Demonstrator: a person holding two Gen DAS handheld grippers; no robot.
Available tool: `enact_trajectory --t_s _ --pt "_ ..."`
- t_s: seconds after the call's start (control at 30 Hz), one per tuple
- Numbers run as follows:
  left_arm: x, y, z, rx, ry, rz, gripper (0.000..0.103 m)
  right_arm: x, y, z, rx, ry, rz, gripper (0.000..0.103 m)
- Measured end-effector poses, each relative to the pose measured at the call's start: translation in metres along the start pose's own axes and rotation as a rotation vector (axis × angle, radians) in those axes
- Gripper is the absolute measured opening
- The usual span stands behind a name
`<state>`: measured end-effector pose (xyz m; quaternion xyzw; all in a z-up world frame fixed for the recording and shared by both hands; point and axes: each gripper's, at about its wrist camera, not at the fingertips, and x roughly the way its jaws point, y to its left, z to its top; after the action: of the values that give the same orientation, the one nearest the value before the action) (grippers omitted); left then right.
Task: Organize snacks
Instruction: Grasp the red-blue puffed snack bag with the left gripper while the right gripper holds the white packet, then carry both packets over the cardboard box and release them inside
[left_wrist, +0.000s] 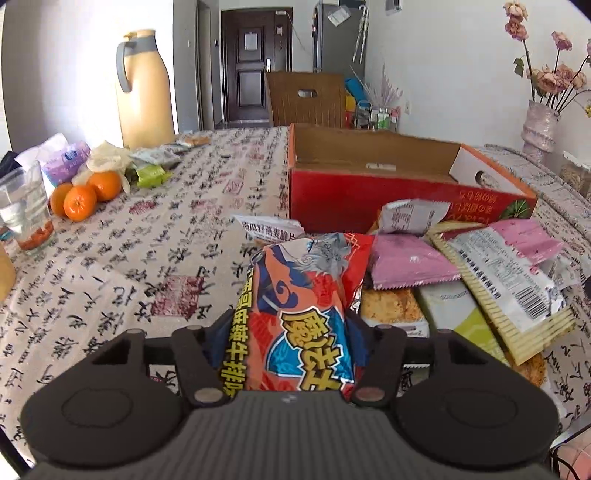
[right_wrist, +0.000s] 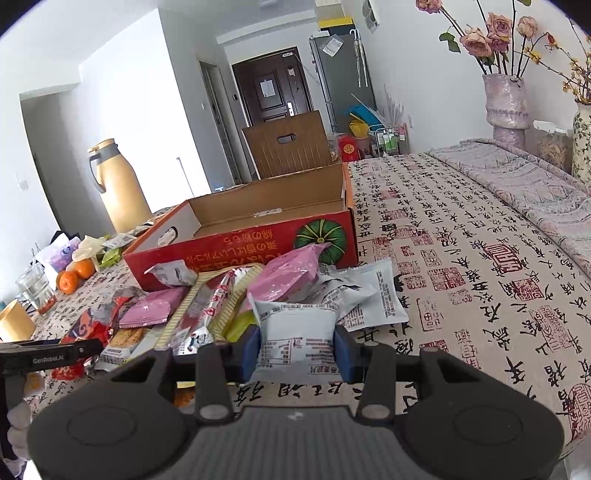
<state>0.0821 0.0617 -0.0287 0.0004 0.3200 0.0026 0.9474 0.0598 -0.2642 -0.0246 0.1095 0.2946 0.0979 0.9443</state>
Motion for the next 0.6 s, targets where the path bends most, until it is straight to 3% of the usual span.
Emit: enact_trajectory --t_s 0.33,0.6 --pt "-0.03 -0.013 0.024 -0.01 -0.131 -0.015 0.062 -0.001 0.004 0.009 -0.011 -0.033 0.018 0.042" --pt "-0.022 -0.03 0.055 -0.005 -0.181 -0.039 0.062 0.015 0.012 0.032 -0.038 -0.072 0.039 0.042"
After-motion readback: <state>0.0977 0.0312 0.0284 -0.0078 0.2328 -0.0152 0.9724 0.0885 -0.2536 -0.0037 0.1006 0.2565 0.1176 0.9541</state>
